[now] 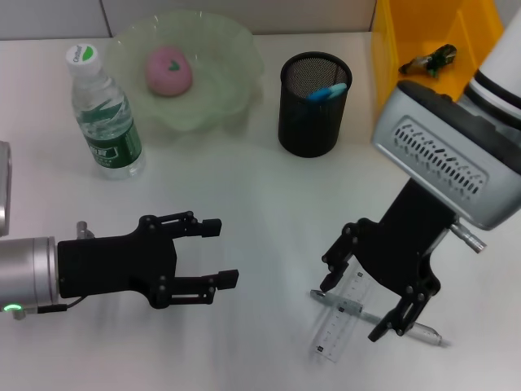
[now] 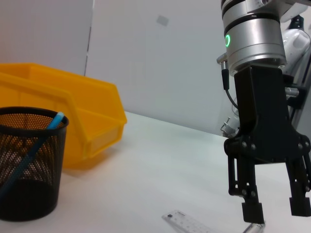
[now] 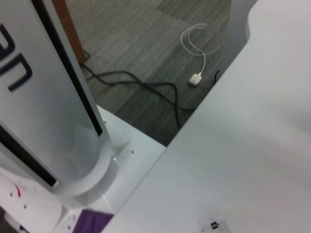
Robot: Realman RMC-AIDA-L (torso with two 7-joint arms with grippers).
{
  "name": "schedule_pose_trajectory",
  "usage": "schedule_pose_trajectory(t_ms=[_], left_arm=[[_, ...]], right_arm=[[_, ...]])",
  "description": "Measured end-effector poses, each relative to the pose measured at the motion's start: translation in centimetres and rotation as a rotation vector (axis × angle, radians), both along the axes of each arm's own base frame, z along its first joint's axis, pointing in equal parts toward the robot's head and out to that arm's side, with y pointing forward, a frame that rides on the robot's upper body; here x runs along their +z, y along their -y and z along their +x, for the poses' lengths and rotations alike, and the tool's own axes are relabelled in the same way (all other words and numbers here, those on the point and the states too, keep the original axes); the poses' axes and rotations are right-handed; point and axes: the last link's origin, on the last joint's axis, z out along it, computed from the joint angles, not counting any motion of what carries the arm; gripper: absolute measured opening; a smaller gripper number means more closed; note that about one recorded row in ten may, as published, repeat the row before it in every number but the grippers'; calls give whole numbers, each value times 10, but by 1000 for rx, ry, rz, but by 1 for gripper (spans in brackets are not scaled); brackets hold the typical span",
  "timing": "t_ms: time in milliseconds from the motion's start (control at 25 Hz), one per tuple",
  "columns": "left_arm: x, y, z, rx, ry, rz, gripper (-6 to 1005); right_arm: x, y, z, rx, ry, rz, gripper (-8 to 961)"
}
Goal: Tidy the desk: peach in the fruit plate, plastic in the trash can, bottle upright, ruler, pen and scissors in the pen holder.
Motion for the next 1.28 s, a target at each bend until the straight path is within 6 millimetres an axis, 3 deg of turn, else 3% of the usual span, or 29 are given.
schedule_pose_trajectory(t_ms=[560,1280], left_arm=[[2,3,-3,15,2,0,797],[2,6,-5,27,11,0,796]], right_arm=[[-27,10,-14,188,79,-68,749],[-53,21,-10,310,122,-92,743]])
